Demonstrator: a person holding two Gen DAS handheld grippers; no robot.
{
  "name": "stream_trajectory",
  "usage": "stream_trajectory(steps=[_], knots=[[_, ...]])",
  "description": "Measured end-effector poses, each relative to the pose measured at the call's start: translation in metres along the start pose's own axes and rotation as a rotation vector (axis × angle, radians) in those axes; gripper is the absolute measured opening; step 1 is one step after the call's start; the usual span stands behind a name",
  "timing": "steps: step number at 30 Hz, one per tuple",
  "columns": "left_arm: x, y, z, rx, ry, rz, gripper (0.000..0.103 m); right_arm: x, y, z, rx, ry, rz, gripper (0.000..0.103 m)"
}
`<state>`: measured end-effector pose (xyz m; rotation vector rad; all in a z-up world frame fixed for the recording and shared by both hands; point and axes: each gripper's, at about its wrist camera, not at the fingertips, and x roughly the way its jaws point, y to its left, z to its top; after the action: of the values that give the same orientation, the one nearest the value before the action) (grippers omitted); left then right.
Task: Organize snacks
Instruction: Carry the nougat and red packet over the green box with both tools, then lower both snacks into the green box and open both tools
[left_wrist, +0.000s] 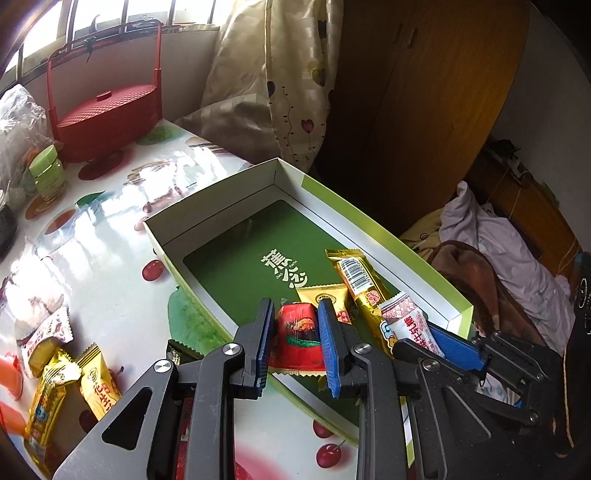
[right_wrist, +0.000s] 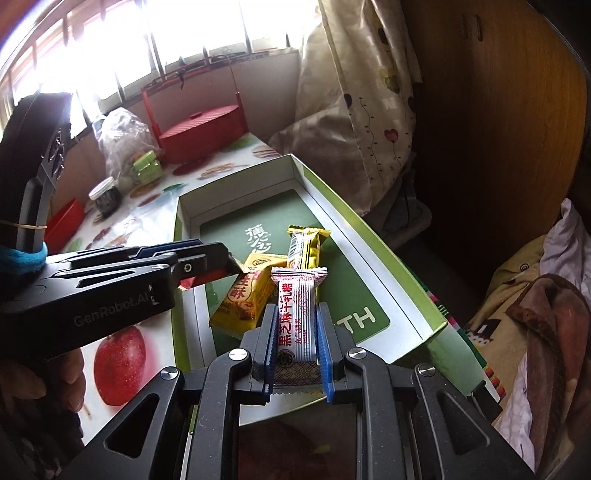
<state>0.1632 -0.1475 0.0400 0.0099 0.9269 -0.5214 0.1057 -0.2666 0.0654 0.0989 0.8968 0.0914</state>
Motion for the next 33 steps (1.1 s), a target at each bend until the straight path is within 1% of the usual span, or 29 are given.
stream_trajectory(steps=[5,9,14,16,18,25,33], knots=[[0.001,0.000,-0.001,-0.009,-0.001,-0.014,0.025,0.003,0.001,-0.001,-0.006,0.007,0.002,0.019],[-0.001,0.001,-0.001,-0.010,0.001,-0.015,0.026,0.004,0.002,-0.001,-0.012,0.015,-0.002,0.022],[-0.006,0.003,-0.002,-0.018,-0.007,-0.009,0.030,0.002,0.004,-0.002,-0.011,0.008,0.001,0.028],[-0.009,0.004,-0.003,-0.019,-0.014,-0.009,0.034,0.000,0.004,-0.002,-0.008,0.004,0.000,0.032],[-0.013,0.004,-0.004,-0.021,-0.019,-0.004,0.036,-0.001,0.004,-0.003,-0.003,0.002,0.002,0.035],[-0.029,0.005,-0.009,-0.024,-0.044,-0.002,0.038,-0.009,0.007,-0.005,-0.006,-0.012,0.003,0.047],[-0.046,0.008,-0.013,-0.034,-0.073,0.004,0.038,-0.017,0.010,-0.005,-0.001,-0.028,-0.010,0.050]])
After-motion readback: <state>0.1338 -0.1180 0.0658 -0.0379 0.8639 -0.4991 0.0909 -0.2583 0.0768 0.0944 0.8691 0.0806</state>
